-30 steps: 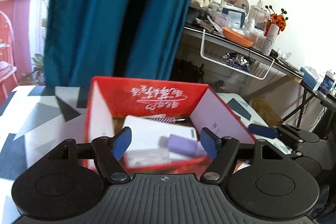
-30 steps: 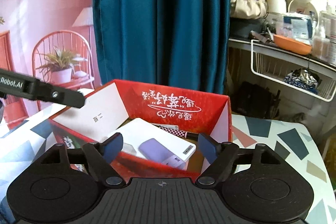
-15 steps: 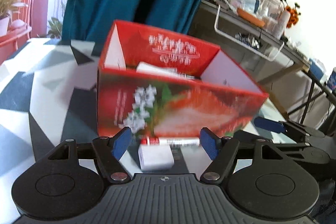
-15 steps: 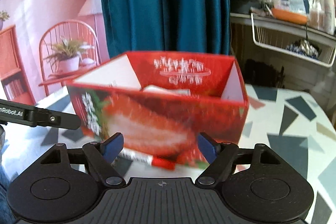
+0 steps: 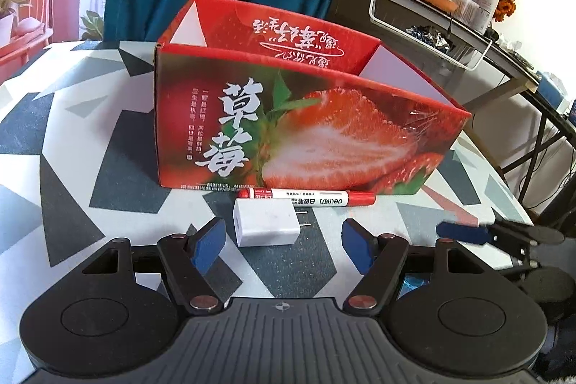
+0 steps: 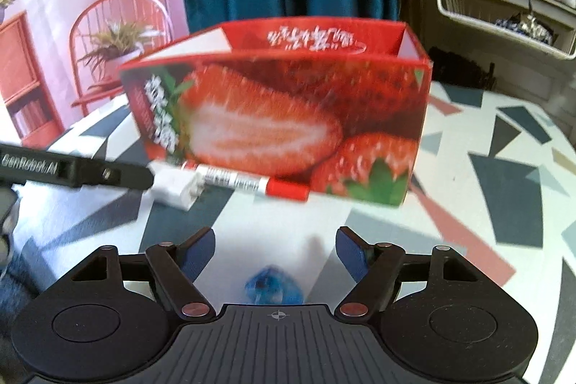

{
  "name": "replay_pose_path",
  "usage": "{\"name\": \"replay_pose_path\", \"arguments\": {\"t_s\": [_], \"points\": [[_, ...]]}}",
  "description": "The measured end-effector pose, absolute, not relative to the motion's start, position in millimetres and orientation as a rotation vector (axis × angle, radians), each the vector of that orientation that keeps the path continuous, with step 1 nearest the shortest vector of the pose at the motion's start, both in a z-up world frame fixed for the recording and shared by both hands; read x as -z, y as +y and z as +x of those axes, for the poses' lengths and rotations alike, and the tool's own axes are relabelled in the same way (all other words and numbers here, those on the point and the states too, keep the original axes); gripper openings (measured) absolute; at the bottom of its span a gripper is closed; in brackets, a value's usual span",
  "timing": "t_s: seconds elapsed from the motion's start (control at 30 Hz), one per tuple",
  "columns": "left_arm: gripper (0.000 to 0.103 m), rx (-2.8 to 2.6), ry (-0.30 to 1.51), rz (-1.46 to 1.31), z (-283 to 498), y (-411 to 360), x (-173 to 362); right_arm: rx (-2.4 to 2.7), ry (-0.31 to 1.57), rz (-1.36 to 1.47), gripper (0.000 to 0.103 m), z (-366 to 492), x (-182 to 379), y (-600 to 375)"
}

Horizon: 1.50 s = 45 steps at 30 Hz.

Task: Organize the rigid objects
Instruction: 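Move the right tool to the blue tape dispenser and close on it, then close the left tool on the white charger while the right tool holds the blue tape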

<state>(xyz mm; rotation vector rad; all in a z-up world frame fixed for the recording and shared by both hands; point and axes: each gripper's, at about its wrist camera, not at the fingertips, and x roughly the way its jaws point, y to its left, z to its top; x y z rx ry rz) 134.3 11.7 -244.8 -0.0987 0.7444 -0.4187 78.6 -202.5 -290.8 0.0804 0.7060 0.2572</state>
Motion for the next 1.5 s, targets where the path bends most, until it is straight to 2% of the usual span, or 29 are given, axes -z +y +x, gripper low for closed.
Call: {"name": "replay_pose_path", "arguments": {"t_s": [0.2, 0.33, 0.47, 0.53, 1.03, 1.5], "points": [[0.073, 0.410, 0.745, -0.114, 132.3, 13.7, 245.1, -0.260, 0.786, 0.071, 0.059, 69.7, 301.6, -209.1], [0.073, 0.412, 0.744, -0.117, 131.8, 13.9, 245.1, -0.259, 0.806, 0.038, 0.046, 66.7, 306.3, -210.0], [0.073, 0.413, 0.749, -0.120, 132.6, 14.1, 247.1, -0.275, 0.786, -0.007, 0.037, 68.3, 307.1, -206.5], [0.073, 0.413, 0.755, -0.119, 132.8, 13.1, 248.8, -0.284, 0.775, -0.017, 0.028, 71.3, 307.6, -205.0], [0.073, 0.402, 0.781, -0.098, 135.4, 9.6, 257.8, -0.326, 0.690, -0.085, 0.028, 111.4, 316.2, -196.7], [0.073, 0.384, 0.805, -0.064, 141.0, 1.5, 270.4, -0.327, 0.652, -0.069, 0.028, 109.9, 321.3, -199.0]]}}
